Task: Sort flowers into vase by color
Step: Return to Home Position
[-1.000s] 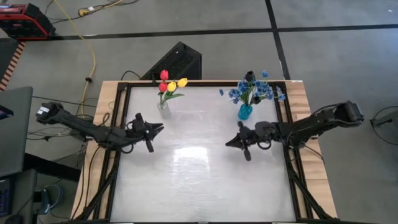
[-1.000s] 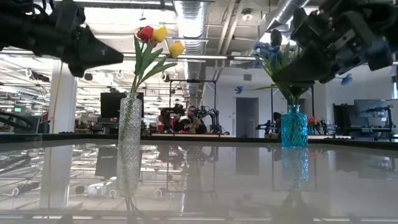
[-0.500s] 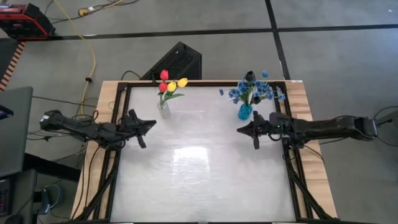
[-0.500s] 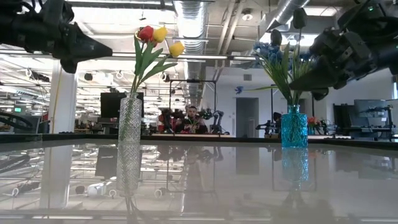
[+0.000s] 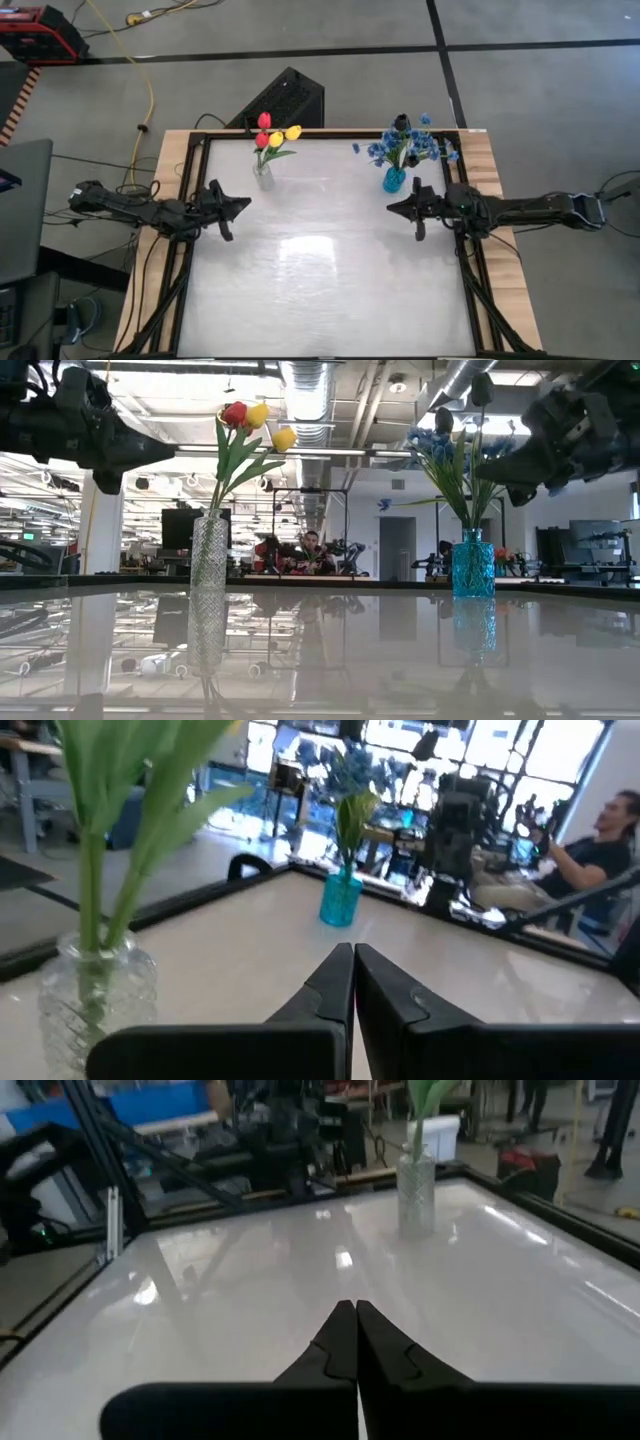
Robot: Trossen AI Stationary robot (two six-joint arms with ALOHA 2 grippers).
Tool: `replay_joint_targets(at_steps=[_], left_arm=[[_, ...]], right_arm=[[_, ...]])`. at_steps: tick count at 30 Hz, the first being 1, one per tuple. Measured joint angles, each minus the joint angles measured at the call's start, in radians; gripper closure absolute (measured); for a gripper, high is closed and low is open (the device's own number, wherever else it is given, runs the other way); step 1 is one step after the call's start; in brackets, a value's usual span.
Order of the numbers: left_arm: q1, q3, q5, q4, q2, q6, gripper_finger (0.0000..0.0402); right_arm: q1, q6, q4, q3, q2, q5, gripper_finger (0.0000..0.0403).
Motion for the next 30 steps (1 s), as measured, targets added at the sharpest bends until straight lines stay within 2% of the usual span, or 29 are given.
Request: replay_joint_targets(at_steps=[4, 12, 20, 30], left_arm=[[0.0, 0.0, 0.04, -0.024, 0.001, -0.025, 0.0401], [0.0, -0.001, 0.048, -0.024, 0.001, -0.028, 0.0401], [0.0, -0.001, 0.05, -0.024, 0.001, -0.013, 0.0401], [0.0, -0.002, 0.146, -0.024, 0.001, -0.002, 0.0401]], right_arm=[[-0.019, 0.024, 0.103, -0.074, -0.024, 0.026, 0.0383], [-0.062, 0.009, -0.016, -0.074, -0.07, -0.014, 0.0382], [-0.083, -0.025, -0.199, -0.074, -0.229, -0.03, 0.0382], [-0.081, -0.046, -0.303, -0.064, -0.385, -0.024, 0.038]])
